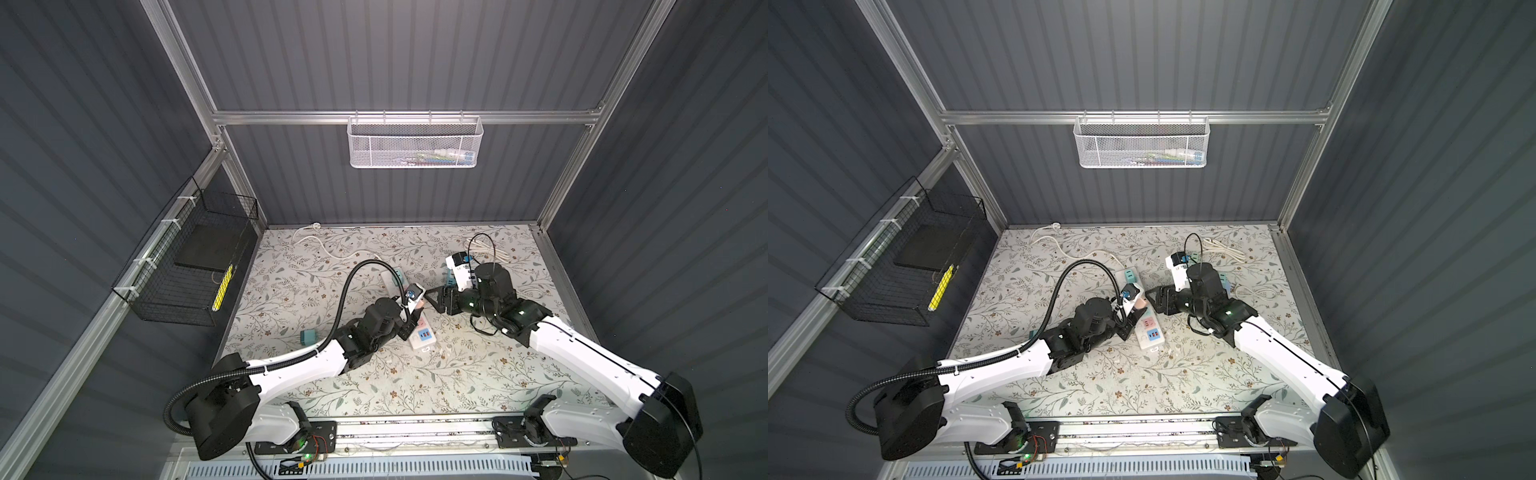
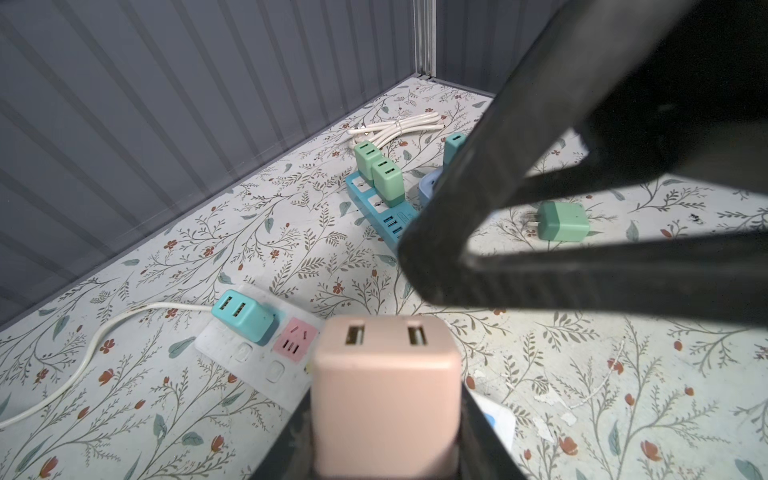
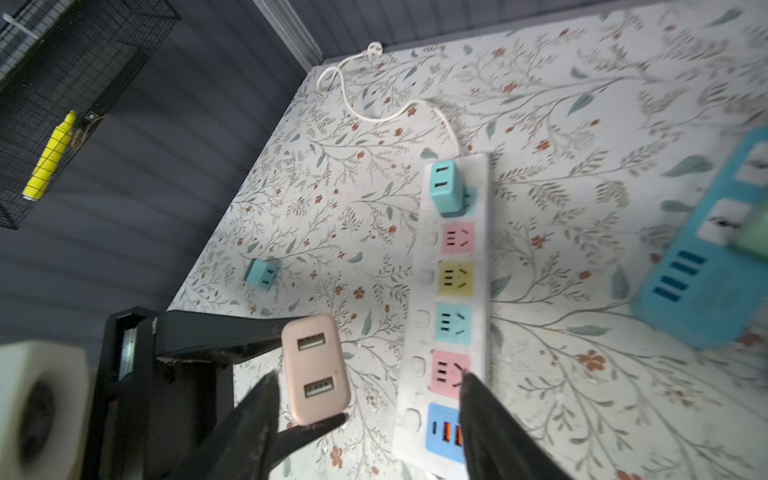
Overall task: Insert the plug
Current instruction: 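Carry the pink adapter with the left gripper while the right gripper reaches for it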
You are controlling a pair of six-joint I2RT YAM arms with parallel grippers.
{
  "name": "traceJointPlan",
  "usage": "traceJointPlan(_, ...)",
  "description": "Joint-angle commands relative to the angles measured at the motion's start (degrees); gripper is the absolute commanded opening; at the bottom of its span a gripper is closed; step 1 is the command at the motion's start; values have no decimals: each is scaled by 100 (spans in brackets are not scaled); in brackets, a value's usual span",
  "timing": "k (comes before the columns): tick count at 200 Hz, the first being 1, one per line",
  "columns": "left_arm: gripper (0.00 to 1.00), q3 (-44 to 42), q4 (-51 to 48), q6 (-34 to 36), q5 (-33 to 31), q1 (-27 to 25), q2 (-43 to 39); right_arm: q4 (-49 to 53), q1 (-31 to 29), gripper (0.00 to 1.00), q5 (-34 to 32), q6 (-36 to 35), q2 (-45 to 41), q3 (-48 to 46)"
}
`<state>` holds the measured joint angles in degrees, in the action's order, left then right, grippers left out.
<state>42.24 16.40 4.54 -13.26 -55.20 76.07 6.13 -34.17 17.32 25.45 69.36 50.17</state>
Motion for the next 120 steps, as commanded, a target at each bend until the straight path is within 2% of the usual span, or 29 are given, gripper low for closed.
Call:
traceJointPlan(1, 20, -9, 118, 100, 131, -29, -119, -213, 0, 58, 761, -93, 141, 147)
traceJointPlan(23, 20, 51, 38, 110, 150, -26, -75, -257, -1, 47, 962, -115, 252, 153)
traceJointPlan(87, 20, 177, -1, 112, 218, -30, -66, -417, -1, 46, 1379, 0, 510, 109)
traceJointPlan(120, 20, 207, -54, 118, 202, -27, -74, -566, 0, 37, 1466, 92, 664, 124)
